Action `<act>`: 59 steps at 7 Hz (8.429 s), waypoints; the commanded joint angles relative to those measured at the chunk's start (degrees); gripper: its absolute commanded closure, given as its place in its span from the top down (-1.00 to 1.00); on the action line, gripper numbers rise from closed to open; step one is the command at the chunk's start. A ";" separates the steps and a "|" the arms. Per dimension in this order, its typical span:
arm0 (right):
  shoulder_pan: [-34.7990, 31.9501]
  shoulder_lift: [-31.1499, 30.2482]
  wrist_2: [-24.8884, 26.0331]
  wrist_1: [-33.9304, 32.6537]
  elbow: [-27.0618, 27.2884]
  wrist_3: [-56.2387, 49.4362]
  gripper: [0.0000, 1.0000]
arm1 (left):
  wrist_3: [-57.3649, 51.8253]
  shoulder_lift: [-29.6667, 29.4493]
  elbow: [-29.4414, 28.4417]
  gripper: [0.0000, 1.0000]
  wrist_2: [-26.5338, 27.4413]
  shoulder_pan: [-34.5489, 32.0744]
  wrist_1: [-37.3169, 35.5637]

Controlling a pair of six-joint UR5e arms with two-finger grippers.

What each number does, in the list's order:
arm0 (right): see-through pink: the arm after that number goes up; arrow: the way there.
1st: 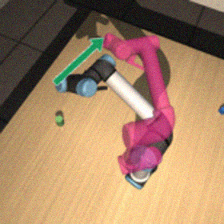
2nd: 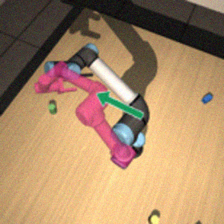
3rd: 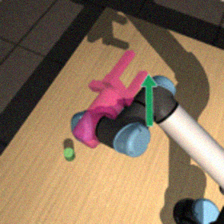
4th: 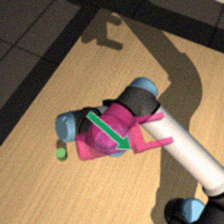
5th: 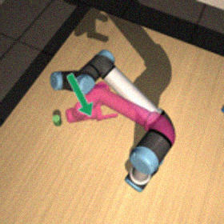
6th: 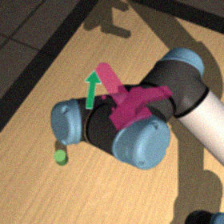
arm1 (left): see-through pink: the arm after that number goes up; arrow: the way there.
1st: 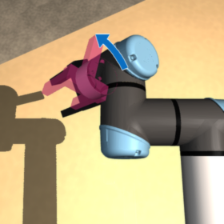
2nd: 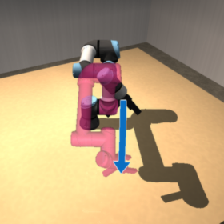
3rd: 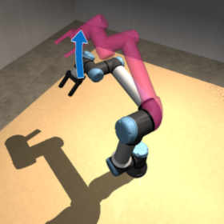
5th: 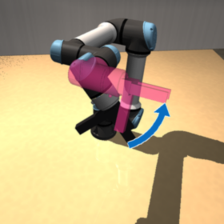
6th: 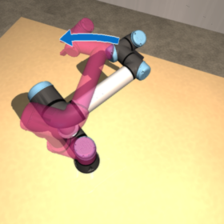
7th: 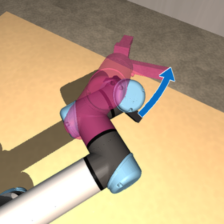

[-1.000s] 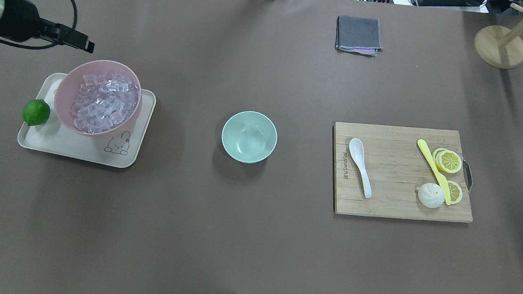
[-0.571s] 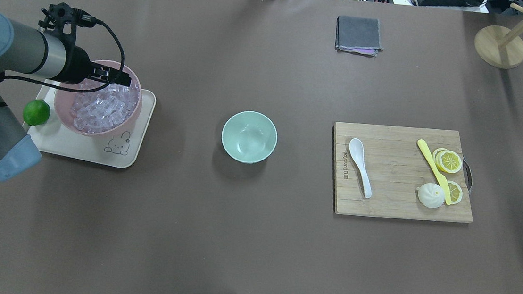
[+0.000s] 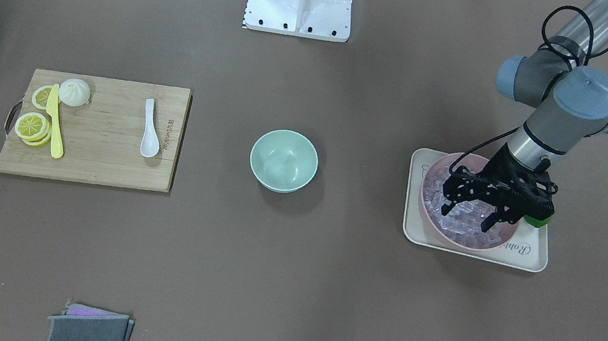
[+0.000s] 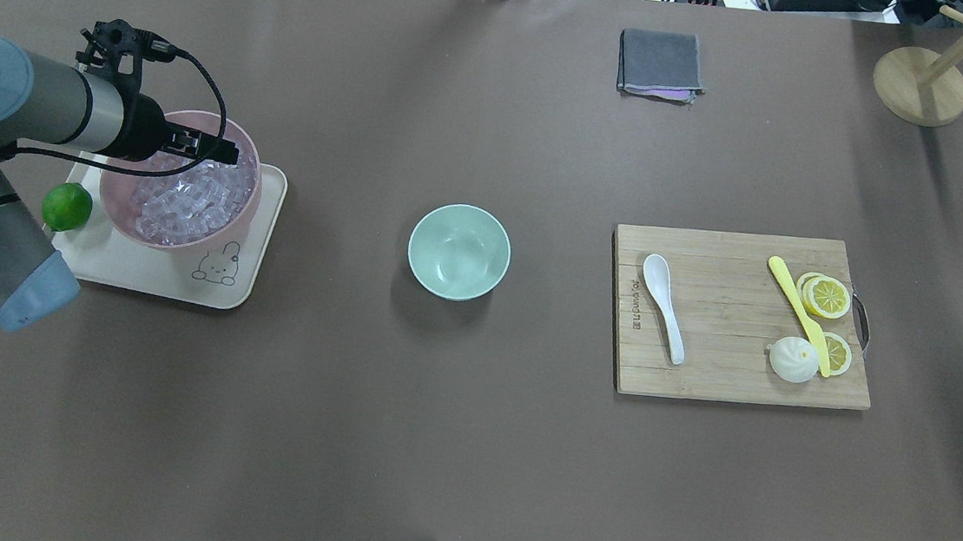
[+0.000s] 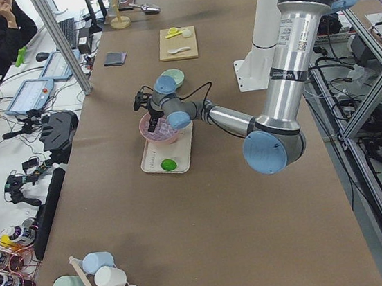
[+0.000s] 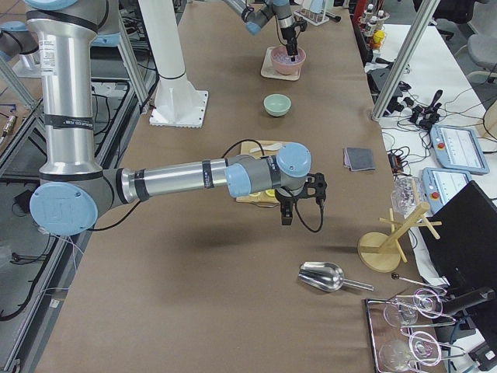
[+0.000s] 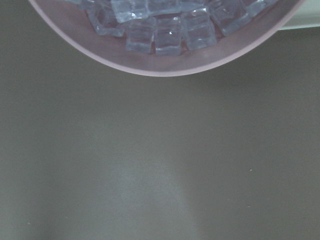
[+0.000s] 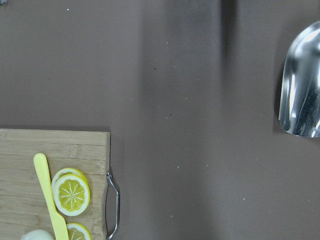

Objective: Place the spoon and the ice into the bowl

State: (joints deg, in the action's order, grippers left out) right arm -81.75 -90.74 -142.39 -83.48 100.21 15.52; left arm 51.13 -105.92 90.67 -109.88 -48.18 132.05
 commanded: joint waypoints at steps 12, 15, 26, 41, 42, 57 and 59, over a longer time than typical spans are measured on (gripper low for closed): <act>-0.08 -0.49 0.18 0.68 0.78 2.41 1.00 | 0.02 0.54 0.56 -0.45 -0.68 2.21 0.23; 0.01 -0.40 0.18 0.68 0.78 2.41 1.00 | 0.11 0.71 1.26 -1.00 -0.86 2.12 0.14; 19.11 11.43 9.38 4.02 6.93 28.19 1.00 | 19.93 -12.89 5.13 -1.00 -10.54 -4.49 -1.97; 46.06 17.79 29.89 4.11 1.84 28.86 -0.03 | 26.22 -18.98 1.88 -1.00 12.76 14.25 -2.58; 46.15 17.79 29.98 4.11 1.66 28.86 -0.17 | 26.04 -18.97 1.79 -1.00 12.76 14.25 -2.58; 43.06 26.03 24.61 1.58 7.46 38.43 -1.00 | 18.89 -18.45 2.64 0.95 16.04 16.22 -4.59; 46.04 33.39 28.02 -8.75 7.28 38.97 -1.00 | 9.56 -17.57 12.28 0.95 3.58 4.02 -22.53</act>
State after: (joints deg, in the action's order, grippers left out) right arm -37.62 -61.70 -116.58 -86.30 107.63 54.14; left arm 66.23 -123.95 97.38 -100.15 -37.56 119.13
